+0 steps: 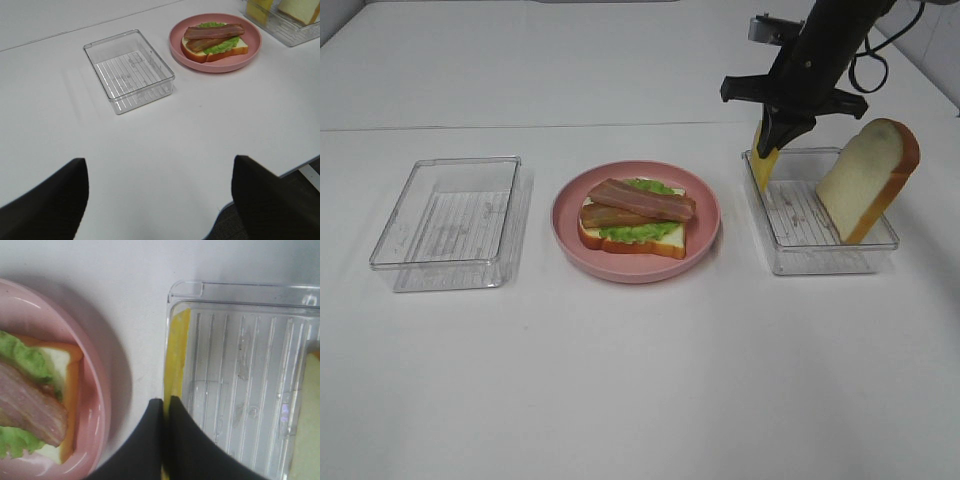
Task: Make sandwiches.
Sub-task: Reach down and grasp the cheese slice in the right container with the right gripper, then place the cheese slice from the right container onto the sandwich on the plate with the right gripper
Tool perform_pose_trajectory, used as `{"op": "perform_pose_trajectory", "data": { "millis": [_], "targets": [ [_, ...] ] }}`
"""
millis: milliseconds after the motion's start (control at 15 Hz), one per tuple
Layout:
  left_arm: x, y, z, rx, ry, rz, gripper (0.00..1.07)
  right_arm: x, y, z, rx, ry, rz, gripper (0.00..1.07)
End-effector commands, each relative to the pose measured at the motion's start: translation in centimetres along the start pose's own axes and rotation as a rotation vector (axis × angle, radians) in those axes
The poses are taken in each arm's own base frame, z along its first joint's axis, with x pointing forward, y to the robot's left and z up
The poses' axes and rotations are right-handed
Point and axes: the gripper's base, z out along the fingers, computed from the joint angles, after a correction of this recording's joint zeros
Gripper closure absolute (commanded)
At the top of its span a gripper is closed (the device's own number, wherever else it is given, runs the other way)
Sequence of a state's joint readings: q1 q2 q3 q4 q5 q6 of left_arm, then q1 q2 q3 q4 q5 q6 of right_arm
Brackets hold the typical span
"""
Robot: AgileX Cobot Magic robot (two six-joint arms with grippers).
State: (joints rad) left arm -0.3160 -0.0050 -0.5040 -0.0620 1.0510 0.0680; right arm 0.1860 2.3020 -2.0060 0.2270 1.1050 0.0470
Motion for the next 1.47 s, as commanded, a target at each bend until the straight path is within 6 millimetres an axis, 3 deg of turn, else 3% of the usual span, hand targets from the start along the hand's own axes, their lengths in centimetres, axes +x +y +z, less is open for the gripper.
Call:
{"op": "perform_pose_trajectory", "data": {
  "millis": [67, 200, 333, 467, 667, 867, 1000, 1067, 1200, 1467],
  "targets": [
    [0.3, -0.1, -0.2, 0.003, -0.022, -0.004, 0.31, 0.4, 1.2, -3.8, -0.05, -0.045, -0.013, 1.07],
    [0.3, -0.1, -0.2, 0.003, -0.022, -0.004, 0.31, 0.7, 2.6, -5.5, -0.161, -0.068, -0.03, 1.07],
    [0.3, -0.1, -0.2, 0.003, -0.022, -0.004, 0.31, 1.1, 4.5, -5.7, -0.26, -0.052, -0.061, 1.07],
    [0.3, -0.1, -0.2, 0.003, -0.022, -0.004, 0.31, 1.5, 6.3, -5.0, -0.292, -0.037, -0.1, 1.07],
    [0.3, -0.1, -0.2, 0.003, -0.022, -0.004, 0.31, 2.6, 11.1, -3.2, -0.332, -0.03, -0.187, 1.07],
    [0.3, -0.1, -0.2, 0.003, -0.022, -0.004, 0.31, 3.4, 14.0, -1.3, -0.355, -0.017, -0.223, 1.07],
    [0.3, -0.1, -0.2, 0.003, -0.022, -0.004, 0.31, 3.5, 14.6, -0.1, -0.394, 0.008, -0.203, 1.07],
    [0.3, -0.1, -0.2, 0.003, -0.022, -0.004, 0.31, 3.5, 15.0, 2.3, -0.44, 0.041, -0.159, 1.07],
    [0.3, -0.1, -0.2, 0.003, -0.022, -0.004, 0.31, 3.4, 14.6, 4.2, -0.418, 0.064, -0.141, 1.07],
    [0.3, -0.1, -0.2, 0.003, -0.022, -0.004, 0.31, 3.2, 13.0, 4.8, -0.239, 0.058, -0.129, 1.07]
  ]
}}
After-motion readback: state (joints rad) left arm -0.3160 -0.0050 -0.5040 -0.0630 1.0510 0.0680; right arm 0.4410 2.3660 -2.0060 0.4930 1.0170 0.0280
